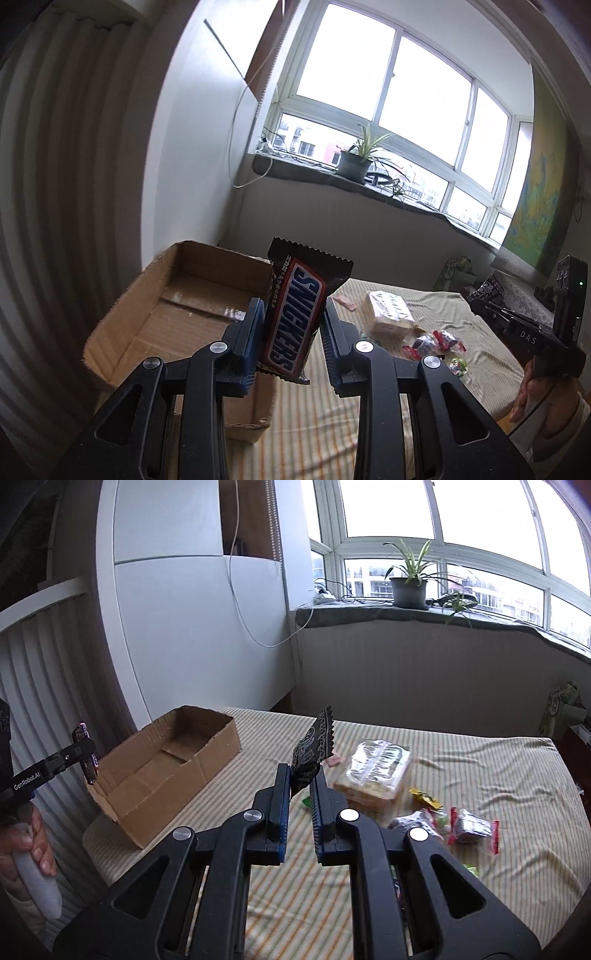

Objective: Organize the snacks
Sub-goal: 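Carry both snacks to the cardboard box and open both tools to drop them, then move both open tools back toward the snack pile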

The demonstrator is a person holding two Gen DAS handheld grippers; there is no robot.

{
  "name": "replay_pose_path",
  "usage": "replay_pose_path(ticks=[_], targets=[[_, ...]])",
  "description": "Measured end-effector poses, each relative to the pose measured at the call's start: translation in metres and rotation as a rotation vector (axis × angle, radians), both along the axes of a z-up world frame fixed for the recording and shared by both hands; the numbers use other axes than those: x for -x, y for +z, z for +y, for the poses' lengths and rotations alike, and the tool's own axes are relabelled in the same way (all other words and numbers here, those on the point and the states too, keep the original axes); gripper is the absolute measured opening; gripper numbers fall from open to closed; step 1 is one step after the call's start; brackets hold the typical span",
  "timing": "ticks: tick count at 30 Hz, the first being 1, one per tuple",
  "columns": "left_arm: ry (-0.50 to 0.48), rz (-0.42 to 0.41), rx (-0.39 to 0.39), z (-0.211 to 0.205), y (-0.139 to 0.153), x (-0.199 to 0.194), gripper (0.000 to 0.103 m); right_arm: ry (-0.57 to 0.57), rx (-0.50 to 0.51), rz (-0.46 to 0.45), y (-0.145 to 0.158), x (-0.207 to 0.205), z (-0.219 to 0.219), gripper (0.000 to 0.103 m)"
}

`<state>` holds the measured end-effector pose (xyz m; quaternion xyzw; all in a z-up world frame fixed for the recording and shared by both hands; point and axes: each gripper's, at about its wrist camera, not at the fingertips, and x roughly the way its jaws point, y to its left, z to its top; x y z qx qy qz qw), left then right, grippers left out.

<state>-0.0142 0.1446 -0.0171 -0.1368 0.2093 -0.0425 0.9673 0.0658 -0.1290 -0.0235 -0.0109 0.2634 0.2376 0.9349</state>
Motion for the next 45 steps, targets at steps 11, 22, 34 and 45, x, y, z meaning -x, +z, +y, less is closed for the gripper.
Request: replay_pose_path(ticks=[11,22,34,45], targets=[[0.171,0.054,0.015,0.072,-0.023,0.013,0.029,0.345,0.002,0.061,-0.021,-0.016,0.161,0.011],[0.161,0.085,-0.01,0.072,-0.028,-0.019,0.029,0.422,0.056,0.075,-0.037,-0.023,0.209,0.011],[0.252,0.129,-0.023,0.077,-0.038,-0.016,0.072,0.351,0.105,-0.041,-0.039,0.001,0.19,0.076],[0.294,0.059,-0.127,0.061,-0.003,0.01,0.078,0.282,0.062,-0.07,-0.025,0.013,0.179,0.098]])
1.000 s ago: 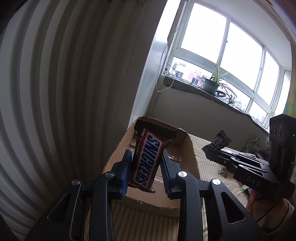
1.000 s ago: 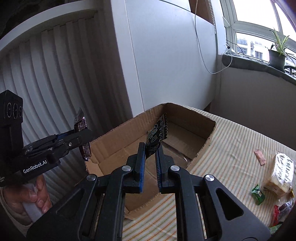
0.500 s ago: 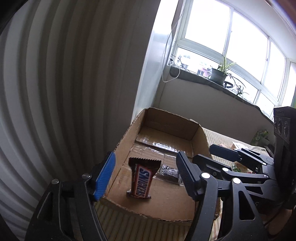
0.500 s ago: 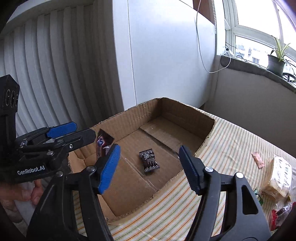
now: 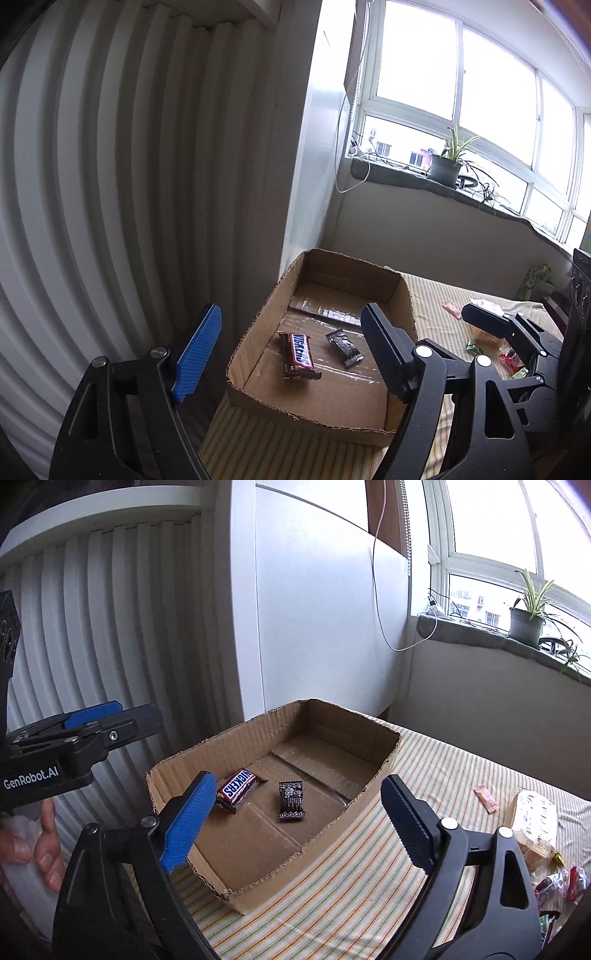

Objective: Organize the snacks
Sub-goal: 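Move both open tools back toward the snack pile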

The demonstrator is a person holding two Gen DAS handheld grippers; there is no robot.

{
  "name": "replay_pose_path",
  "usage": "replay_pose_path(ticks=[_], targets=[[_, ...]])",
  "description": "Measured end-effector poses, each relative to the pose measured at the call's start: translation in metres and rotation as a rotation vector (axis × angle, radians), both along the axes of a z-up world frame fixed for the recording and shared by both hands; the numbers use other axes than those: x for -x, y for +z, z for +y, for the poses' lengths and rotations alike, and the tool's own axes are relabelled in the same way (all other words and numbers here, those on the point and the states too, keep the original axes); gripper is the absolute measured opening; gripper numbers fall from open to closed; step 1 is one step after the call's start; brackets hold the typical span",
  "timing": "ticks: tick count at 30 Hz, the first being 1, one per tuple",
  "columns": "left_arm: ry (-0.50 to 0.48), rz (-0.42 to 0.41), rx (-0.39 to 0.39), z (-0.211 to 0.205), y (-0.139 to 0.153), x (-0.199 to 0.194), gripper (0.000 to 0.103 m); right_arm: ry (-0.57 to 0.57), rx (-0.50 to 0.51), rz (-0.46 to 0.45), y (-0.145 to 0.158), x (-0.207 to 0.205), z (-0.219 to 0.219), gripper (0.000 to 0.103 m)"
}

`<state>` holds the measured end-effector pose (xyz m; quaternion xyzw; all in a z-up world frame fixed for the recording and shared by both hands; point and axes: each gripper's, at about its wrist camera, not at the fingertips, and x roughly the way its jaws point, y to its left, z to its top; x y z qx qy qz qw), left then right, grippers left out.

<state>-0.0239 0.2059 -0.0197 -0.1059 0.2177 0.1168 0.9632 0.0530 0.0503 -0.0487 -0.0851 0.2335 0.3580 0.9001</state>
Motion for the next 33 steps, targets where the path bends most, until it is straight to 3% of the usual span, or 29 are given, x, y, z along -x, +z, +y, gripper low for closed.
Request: replay_pose_path(ticks=[13,25,33], targets=[[-0.036,0.024,-0.008,-0.025,0.001,0.003,0.08,-0.115,-0.024,0.038,-0.018,0.03,-0.063,0.1],[-0.277,0.082,-0.015,-0.13,-0.007,-0.021,0.08,-0.345,-0.029,0.04,-0.045,0.057,-0.191,0.1],[-0.386,0.105,-0.041,-0.183,-0.009,-0.028,0.08,-0.398,-0.042,0.032,-0.043,0.053,-0.223,0.1]])
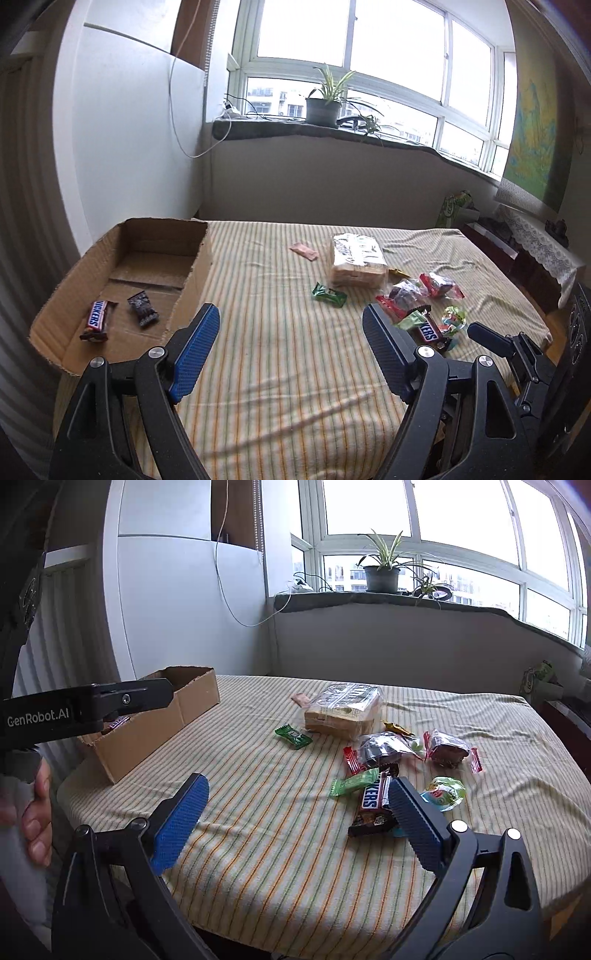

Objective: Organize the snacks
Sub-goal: 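Move both open tools back toward the snack pile, then grasp the green jelly cup with the right tool while the left tool grasps another Snickers bar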

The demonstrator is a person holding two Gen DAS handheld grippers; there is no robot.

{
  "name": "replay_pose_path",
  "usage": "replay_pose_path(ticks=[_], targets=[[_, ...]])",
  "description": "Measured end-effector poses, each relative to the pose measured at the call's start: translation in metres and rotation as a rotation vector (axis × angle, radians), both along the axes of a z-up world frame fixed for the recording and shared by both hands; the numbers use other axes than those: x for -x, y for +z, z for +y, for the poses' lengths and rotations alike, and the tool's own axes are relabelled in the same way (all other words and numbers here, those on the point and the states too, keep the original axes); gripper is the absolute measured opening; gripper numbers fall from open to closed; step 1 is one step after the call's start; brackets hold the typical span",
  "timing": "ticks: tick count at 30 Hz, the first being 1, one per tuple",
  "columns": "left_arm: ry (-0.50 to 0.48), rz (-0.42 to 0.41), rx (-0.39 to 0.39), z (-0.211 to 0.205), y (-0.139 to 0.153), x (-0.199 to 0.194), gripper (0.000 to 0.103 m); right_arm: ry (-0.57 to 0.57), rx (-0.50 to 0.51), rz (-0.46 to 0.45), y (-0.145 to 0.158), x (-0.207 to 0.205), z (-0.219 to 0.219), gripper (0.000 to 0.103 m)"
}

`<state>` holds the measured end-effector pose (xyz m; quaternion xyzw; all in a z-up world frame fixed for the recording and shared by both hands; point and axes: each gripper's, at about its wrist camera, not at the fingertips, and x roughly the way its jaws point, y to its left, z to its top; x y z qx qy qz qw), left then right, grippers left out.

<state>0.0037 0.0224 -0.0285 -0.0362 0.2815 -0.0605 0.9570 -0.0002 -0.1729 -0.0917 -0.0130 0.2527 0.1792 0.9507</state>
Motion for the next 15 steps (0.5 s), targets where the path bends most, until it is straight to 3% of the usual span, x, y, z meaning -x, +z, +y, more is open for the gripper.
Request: replay_pose_path(ticks=[9,15], targets=[[-0.046,0.049,0.004,-0.017,-0.013,-0.03,0.08,-0.047,0.063,0.03,-0.014,-0.015,-0.016,0.1],[-0.109,0.123,0.006,-0.039,-0.041,-0.057,0.08,-0.044,0.115,0.048,-0.023,-0.021,-0.029,0.098]])
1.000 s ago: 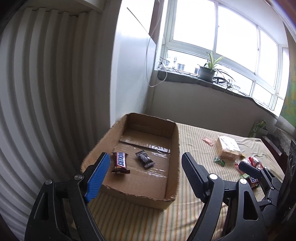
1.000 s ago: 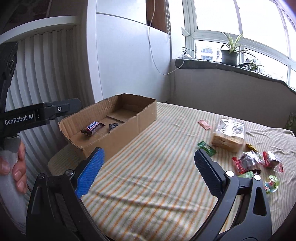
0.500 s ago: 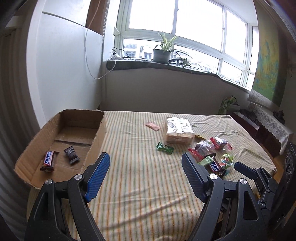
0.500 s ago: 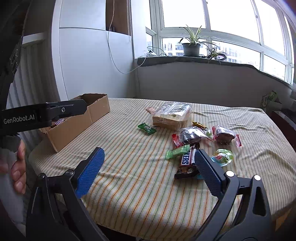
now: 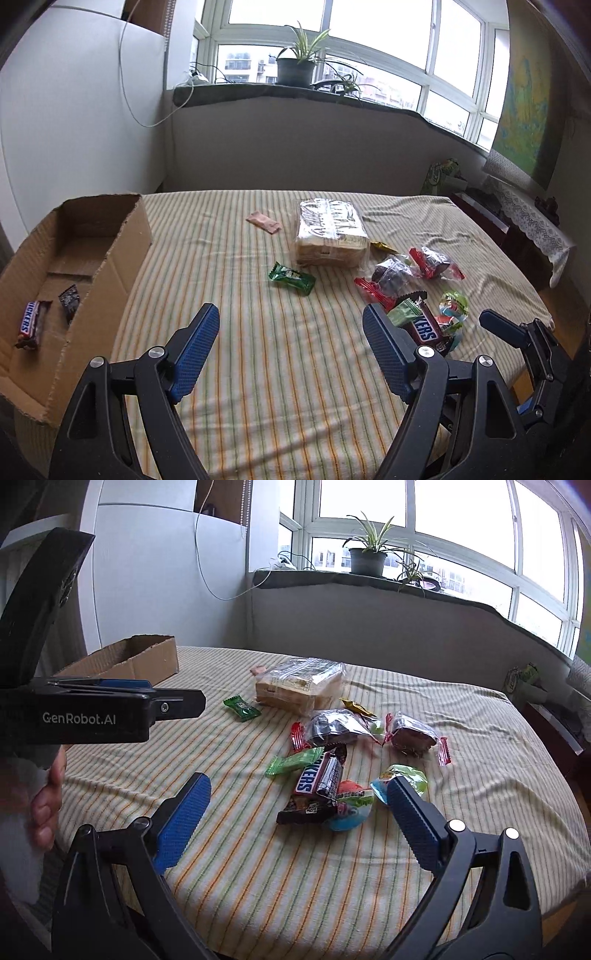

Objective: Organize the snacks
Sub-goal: 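Grasp the green jelly cup with the right tool while the left tool grasps another Snickers bar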

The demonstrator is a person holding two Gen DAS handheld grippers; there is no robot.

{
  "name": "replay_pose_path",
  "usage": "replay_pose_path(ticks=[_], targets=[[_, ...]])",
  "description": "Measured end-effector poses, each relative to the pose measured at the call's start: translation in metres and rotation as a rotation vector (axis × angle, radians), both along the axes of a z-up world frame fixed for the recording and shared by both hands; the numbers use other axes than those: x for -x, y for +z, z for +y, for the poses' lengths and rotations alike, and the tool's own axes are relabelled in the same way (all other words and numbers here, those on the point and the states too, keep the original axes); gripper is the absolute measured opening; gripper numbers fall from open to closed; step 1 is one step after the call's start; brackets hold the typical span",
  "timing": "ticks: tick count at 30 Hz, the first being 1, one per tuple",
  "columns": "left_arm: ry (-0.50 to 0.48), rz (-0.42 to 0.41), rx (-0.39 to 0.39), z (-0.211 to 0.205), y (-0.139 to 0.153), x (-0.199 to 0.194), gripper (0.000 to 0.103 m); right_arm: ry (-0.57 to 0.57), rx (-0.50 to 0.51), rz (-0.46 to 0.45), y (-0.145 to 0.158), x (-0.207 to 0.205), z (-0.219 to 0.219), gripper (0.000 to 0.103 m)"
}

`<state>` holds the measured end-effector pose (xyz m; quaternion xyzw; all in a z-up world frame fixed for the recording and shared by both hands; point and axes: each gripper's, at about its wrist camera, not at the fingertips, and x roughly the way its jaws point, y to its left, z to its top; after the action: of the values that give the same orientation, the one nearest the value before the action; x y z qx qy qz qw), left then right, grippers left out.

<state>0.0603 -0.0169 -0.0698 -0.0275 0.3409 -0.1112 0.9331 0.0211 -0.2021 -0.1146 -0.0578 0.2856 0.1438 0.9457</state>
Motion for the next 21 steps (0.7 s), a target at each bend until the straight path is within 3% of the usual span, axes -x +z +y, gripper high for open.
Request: replay_pose_path(ticks=[4,9,17,19,21], targets=[[-0.051,0.04,0.009,-0.016,-0.013,-0.007,0.08,-0.052,-0.113,0.068,-0.005,-0.01,-0.037,0.098],[-0.106,0.067,0.054,-0.036,-0.019,-0.003,0.08,-0.12,-0.327,0.194,-0.013,-0.039,-0.093,0.098],[-0.23,0.14,0.127,-0.082,-0.03,-0.009,0.079,-0.061,-0.332,0.242,-0.018,-0.072,-0.101,0.082],[-0.244,0.16,0.142,-0.088,-0.033,-0.013,0.075,-0.041,-0.325,0.264,-0.022,-0.078,-0.098,0.069],[-0.251,0.183,0.161,-0.091,-0.039,-0.019,0.061,-0.023,-0.323,0.284,-0.028,-0.082,-0.095,0.064]])
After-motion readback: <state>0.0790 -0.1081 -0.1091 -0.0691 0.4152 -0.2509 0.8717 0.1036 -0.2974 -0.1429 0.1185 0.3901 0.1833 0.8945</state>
